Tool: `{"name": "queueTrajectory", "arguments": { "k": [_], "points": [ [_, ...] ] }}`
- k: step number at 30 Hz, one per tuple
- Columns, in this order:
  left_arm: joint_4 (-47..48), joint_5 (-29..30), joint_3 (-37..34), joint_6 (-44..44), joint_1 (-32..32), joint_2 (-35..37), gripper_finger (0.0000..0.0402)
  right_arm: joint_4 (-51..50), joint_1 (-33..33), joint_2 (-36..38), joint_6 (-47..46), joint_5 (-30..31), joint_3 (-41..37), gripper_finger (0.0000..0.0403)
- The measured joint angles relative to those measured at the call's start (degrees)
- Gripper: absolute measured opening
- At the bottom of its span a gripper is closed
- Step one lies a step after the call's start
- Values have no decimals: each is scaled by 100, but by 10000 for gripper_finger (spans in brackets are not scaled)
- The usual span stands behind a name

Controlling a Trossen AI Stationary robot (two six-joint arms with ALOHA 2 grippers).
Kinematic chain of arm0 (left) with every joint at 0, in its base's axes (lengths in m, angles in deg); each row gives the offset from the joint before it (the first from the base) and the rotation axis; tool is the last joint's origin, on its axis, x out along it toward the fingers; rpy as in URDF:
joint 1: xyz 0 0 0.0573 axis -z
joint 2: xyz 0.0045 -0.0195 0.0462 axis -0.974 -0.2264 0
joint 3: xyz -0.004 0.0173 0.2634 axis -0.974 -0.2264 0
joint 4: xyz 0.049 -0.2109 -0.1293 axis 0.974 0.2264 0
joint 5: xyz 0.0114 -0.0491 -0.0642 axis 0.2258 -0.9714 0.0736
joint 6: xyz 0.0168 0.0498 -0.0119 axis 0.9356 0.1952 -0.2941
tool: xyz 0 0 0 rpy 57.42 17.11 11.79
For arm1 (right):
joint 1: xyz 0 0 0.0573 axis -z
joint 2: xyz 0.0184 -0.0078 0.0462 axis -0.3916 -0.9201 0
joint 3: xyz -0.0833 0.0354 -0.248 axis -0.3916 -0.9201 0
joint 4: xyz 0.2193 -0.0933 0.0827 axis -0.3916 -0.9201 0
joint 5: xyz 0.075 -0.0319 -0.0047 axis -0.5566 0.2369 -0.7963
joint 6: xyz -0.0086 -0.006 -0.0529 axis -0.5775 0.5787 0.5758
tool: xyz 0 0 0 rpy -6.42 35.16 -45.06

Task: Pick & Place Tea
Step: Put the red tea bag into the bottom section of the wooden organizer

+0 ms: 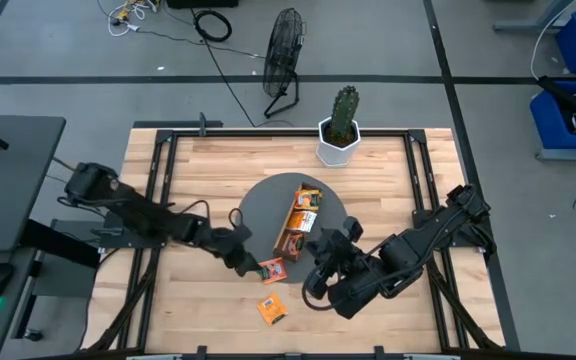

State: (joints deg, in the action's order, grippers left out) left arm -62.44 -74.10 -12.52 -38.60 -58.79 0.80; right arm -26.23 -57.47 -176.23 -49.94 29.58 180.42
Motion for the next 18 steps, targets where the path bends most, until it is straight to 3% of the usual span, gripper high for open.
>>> {"name": "queueTrajectory", "arguments": {
  "k": [11, 18],
  "points": [
    [-208, 9, -4, -1565, 186, -301, 182, -203, -76, 0, -142, 9, 0, 39],
    [-216, 129, 10, -2069, 515, -440, 181, -307, -74, 0, -140, 59, 0, 39]
  ]
}}
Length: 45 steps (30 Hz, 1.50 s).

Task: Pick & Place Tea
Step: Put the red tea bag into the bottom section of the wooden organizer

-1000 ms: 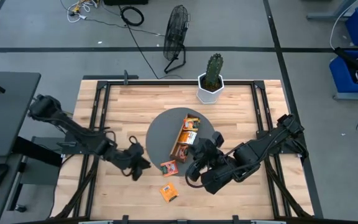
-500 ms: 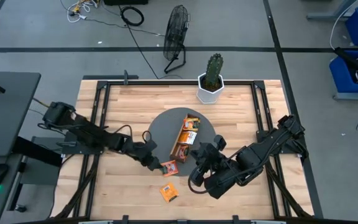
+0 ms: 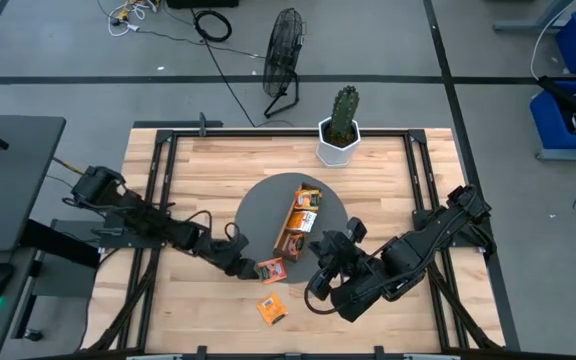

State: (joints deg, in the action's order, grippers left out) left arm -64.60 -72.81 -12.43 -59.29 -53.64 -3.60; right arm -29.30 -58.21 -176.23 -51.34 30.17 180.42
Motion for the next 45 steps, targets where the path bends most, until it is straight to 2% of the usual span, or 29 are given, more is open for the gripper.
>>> {"name": "queueTrajectory", "arguments": {
  "k": [7, 14, 36, 45],
  "points": [
    [-556, -77, 271, -196, 111, -668, 181, -181, 0, 0, 0, 2, 0, 39],
    [-606, -291, 732, -192, 113, -1191, 181, -193, 0, 0, 0, 2, 0, 39],
    [-392, -26, 736, -226, -70, -1174, 179, -226, 4, 0, 44, 4, 0, 39],
    [-428, -175, 731, -331, -156, -1177, 133, -226, 9, -2, 44, 62, 0, 39]
  ]
}}
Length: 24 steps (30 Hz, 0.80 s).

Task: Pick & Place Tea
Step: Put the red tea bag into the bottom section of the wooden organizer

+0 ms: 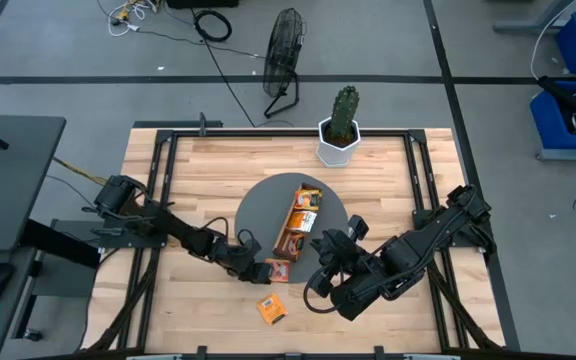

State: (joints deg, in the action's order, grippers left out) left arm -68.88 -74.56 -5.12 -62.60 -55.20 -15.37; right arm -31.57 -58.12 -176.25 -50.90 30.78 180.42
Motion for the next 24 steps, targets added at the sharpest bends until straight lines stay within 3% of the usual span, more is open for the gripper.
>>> {"name": "queueTrajectory", "arguments": {
  "k": [9, 16, 24],
  "points": [
    [55, 38, 0, 345, -301, 0, 83, 0, 0, 0, 0, 5, 0, 39],
    [-126, 42, -9, 644, -439, -10, 8, -7, 0, -2, 0, 48, 0, 39],
    [-232, -526, -13, 965, -323, -11, 2, -55, 0, -2, 0, 45, 0, 39]
  ]
}}
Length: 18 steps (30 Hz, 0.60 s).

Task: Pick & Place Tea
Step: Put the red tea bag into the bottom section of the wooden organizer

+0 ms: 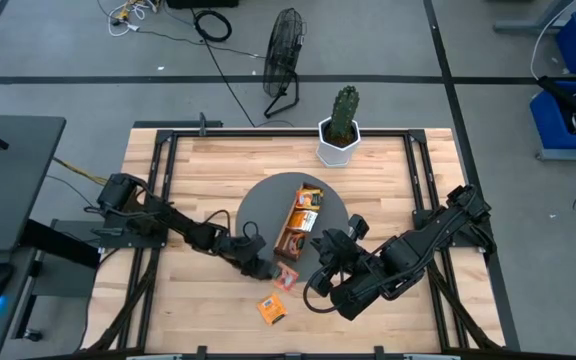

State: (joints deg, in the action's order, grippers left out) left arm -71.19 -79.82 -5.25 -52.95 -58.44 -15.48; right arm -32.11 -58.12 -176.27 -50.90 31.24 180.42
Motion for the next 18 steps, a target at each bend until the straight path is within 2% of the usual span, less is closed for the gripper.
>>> {"name": "queueTrajectory", "arguments": {
  "k": [5, 12, 14, 18],
  "points": [
    [-25, -162, -4, 402, 222, 413, 2, 6, 6, 0, 53, 0, 0, 39],
    [-8, -43, 0, 968, 212, 1241, 1, 171, 242, 0, 335, -70, -2, 39],
    [29, -46, 0, 999, 177, 1479, 1, 359, 373, 25, 567, -303, -4, 39],
    [330, -51, 0, 1470, 102, 2001, 1, 1029, 766, 86, 1452, -1240, -4, 39]
  ]
}}
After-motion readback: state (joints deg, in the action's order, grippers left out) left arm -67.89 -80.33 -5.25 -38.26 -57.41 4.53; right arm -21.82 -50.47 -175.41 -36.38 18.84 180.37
